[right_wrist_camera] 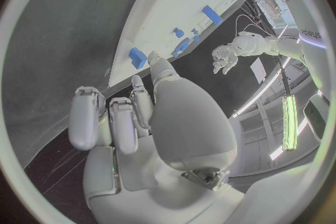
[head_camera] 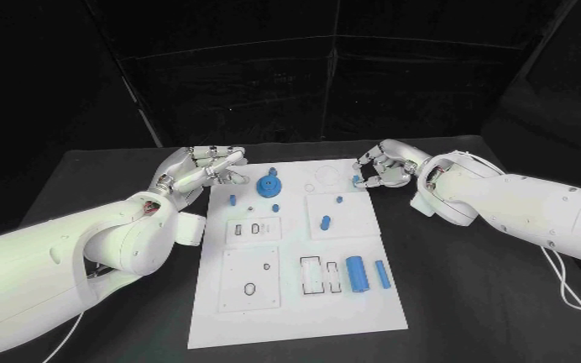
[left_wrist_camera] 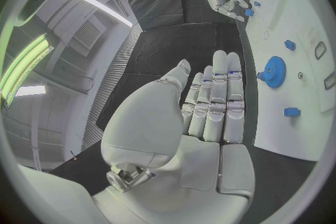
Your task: Assemble the parts on the task board
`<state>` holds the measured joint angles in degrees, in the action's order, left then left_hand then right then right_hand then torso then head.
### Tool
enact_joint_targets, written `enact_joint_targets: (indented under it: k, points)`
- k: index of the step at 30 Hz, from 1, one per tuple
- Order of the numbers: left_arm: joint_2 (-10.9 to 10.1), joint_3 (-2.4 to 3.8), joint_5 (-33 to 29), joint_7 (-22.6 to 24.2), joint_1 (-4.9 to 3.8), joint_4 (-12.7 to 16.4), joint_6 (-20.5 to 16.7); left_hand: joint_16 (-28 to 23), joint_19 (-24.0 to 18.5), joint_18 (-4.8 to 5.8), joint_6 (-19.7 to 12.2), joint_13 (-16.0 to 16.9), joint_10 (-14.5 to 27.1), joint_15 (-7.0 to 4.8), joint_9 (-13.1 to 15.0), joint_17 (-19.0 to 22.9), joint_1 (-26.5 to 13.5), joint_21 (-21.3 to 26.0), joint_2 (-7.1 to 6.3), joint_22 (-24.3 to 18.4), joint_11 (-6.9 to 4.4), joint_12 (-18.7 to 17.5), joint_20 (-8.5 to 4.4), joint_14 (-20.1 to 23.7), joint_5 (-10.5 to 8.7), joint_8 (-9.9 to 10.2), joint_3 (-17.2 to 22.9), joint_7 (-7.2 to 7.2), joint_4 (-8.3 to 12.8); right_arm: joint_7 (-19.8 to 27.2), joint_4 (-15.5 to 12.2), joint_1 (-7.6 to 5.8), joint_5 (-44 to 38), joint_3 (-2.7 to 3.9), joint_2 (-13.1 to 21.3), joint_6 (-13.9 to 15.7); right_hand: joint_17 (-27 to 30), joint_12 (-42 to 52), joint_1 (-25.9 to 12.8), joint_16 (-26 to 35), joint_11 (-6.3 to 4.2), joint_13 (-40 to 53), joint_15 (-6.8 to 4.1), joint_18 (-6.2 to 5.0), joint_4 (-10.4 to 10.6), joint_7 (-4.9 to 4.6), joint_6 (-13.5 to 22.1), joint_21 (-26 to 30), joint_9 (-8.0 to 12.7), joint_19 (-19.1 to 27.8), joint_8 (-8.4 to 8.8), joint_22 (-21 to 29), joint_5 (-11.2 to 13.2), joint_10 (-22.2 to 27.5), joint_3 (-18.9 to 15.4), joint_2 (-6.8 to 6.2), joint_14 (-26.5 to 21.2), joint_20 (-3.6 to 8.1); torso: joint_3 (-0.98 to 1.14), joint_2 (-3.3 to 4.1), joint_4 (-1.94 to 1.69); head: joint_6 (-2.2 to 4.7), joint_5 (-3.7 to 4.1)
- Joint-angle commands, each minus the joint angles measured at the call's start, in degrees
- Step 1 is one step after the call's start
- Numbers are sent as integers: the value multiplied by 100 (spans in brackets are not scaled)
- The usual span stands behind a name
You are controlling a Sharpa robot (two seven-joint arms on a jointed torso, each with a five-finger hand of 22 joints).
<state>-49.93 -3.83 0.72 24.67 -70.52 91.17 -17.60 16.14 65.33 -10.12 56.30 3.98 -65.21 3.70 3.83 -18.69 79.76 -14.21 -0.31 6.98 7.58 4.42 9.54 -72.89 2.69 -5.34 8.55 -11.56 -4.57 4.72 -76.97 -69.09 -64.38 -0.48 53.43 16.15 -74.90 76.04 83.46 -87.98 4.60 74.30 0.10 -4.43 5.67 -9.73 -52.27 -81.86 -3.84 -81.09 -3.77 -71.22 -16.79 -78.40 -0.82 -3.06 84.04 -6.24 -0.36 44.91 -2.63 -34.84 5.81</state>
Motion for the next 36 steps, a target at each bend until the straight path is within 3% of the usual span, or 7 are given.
enact_joint_targets:
  k: [1, 12, 17, 28, 36]
  points:
    - [5, 5, 1, 41, -7, 0, 76, -25, 27, -19, 9, 2, -15, -4, 3, -5, 43, 38, -27, -9, 18, -24, 14, 21, 8, 20, -6, -21, 31, 65, -3, 8, -27, 1, 3, -111, -993, -20, -48, 3, 1, 11, 10, 65, 5, 4, -41, 2, -13, -4, -41, 0, 32, 17, -46, 9, 487, 3, 2, 0, -4, -3, 13]
    - [5, 5, 1, 34, -6, -9, 79, -28, 29, -20, 13, 2, -20, -6, 4, -15, 52, 40, -27, -10, 17, -27, 13, 23, 8, 21, 1, -21, 46, 78, 22, 76, -31, 1, -14, -95, -1003, 0, 1, 0, -26, 35, -11, 65, -36, 29, -173, -2, -28, -9, -97, -8, 111, -5, -5, 130, 489, 17, 4, -1, 4, -17, 1]
    - [9, 5, 1, 35, -6, -13, 81, -28, 29, -20, 13, 2, -20, -6, 4, -15, 52, 40, -27, -10, 17, -27, 13, 23, 8, 21, 1, -21, 46, 91, 62, 81, -37, 1, -42, -86, -1012, 3, 76, -3, -35, 43, -21, 67, -103, 35, -245, -6, -23, -13, -109, -15, 387, -16, 98, 258, 491, 29, 3, -1, 3, -15, 6]
    - [16, 5, 1, 33, -6, -20, 82, -28, 29, -20, 13, 2, -20, -6, 4, -15, 52, 40, -27, -10, 17, -27, 13, 23, 8, 21, 1, -21, 46, 93, 178, 83, -57, 2, -127, -91, -1034, 43, 162, -9, -78, 96, -55, 69, -212, 84, -502, -13, -27, -22, -172, -30, 755, -63, 393, 508, 496, 56, 3, 0, 2, -27, -1]
    - [13, 5, 1, 32, -5, -18, 80, -28, 29, -20, 13, 2, -20, -6, 4, -15, 52, 40, -27, -10, 17, -27, 13, 23, 8, 21, 1, -21, 46, 43, 248, 83, -112, 2, -161, -133, -1036, 46, 149, -10, -96, 102, -68, 70, -232, 107, -569, -15, -29, -25, -192, -35, 784, -67, 444, 517, 497, 67, 0, -4, 1, -36, -10]
